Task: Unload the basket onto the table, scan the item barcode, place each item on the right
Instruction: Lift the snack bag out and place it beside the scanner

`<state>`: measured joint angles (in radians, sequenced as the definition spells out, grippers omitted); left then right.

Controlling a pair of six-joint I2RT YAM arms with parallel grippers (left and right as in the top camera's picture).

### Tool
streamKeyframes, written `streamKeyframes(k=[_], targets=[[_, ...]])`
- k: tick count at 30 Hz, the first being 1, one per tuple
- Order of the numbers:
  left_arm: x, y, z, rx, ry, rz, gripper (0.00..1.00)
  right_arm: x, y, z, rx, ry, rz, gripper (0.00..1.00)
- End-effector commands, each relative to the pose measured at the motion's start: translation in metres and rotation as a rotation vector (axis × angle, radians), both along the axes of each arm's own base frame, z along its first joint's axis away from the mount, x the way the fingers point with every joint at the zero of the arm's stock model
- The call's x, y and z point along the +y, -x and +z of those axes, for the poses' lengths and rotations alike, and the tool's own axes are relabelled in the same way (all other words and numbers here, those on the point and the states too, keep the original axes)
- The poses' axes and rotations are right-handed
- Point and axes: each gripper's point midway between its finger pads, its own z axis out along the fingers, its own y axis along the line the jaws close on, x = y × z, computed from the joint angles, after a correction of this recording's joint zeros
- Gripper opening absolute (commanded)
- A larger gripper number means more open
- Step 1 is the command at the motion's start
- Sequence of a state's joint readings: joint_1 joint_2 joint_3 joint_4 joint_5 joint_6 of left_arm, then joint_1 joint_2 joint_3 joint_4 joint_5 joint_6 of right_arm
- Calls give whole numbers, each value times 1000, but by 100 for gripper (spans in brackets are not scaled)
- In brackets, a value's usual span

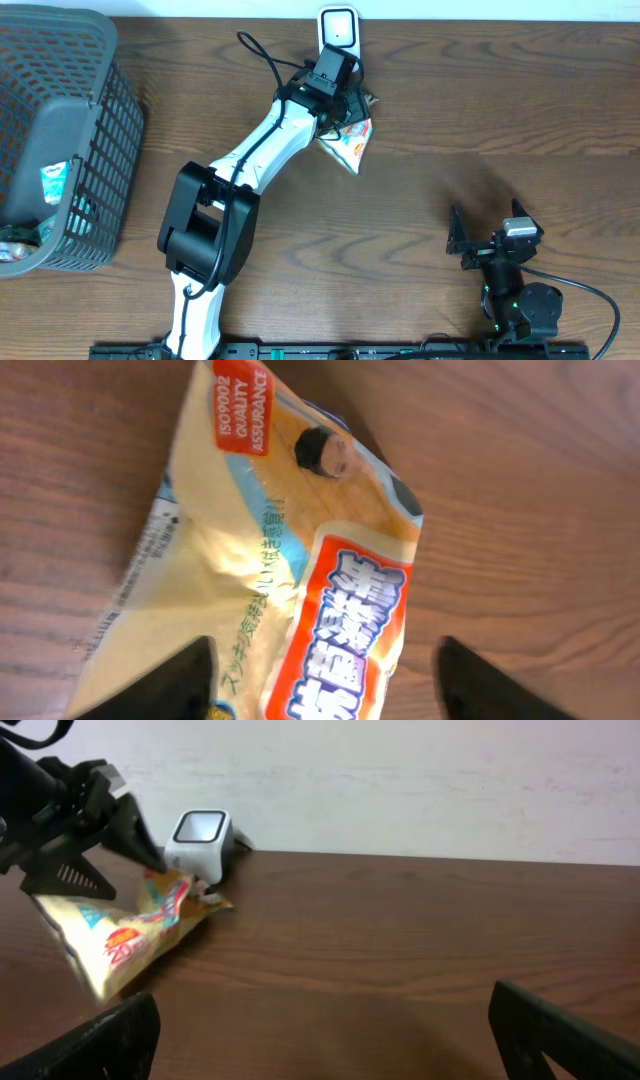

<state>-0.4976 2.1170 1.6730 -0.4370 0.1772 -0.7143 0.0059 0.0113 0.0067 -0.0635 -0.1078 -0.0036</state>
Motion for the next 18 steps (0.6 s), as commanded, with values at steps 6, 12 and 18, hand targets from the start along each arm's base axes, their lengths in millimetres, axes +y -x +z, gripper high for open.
streamKeyframes(k=[6,12,18], targets=[[31,-16,111,-262,2,-58,81,1,0,0,2,-17,4,99],[120,-4,230,-544,-114,-74,85,1,0,0,2,-17,4,99],[259,39,322,-704,-211,210,85,1,0,0,2,-17,4,99]])
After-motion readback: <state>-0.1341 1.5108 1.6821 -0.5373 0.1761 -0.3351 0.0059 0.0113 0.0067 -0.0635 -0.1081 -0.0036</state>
